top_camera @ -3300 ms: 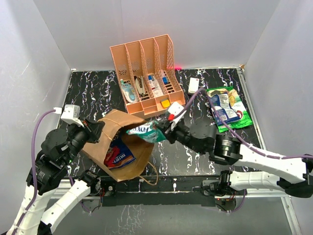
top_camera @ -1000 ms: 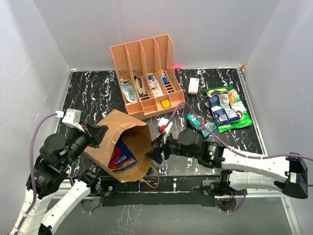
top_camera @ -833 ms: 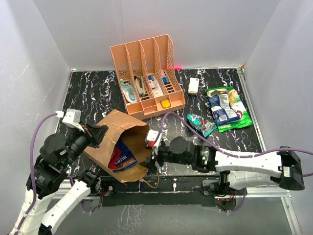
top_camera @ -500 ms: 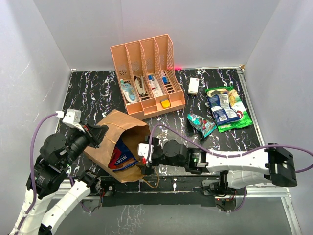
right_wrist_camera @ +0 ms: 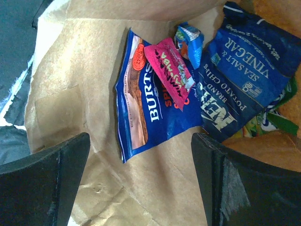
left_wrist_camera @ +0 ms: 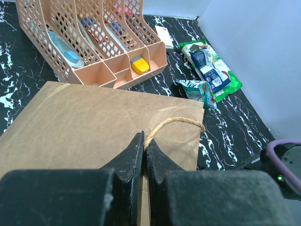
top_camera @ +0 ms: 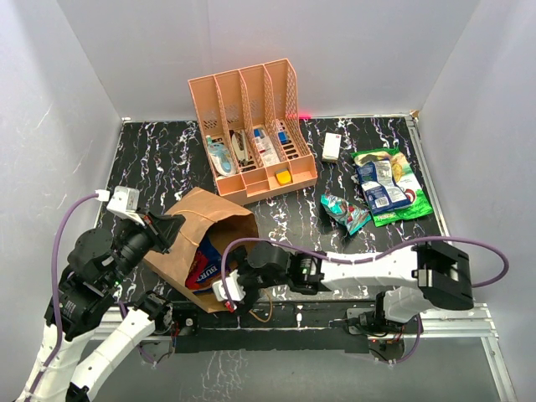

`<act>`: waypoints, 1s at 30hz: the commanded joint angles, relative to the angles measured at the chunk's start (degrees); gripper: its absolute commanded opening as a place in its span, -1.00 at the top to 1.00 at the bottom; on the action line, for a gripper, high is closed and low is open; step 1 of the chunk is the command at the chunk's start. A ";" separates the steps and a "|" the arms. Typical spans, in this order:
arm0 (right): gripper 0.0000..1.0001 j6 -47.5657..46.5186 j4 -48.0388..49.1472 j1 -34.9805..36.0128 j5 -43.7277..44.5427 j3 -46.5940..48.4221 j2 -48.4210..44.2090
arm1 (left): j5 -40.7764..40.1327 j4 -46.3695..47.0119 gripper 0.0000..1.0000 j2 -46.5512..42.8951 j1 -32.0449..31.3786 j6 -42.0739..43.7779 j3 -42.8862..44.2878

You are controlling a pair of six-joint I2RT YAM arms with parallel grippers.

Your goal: Take the snacks out of the paper bag

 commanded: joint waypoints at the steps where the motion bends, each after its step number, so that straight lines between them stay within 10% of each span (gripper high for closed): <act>1: -0.81 -6.81 -2.80 0.14 -1.67 4.42 3.15 | 0.16 1.10 1.00 -0.23 -0.16 0.75 0.47; 30: 0.48 -13.84 22.07 -0.44 10.99 9.26 24.15 | -0.90 -0.05 1.00 -1.73 -0.18 1.01 0.92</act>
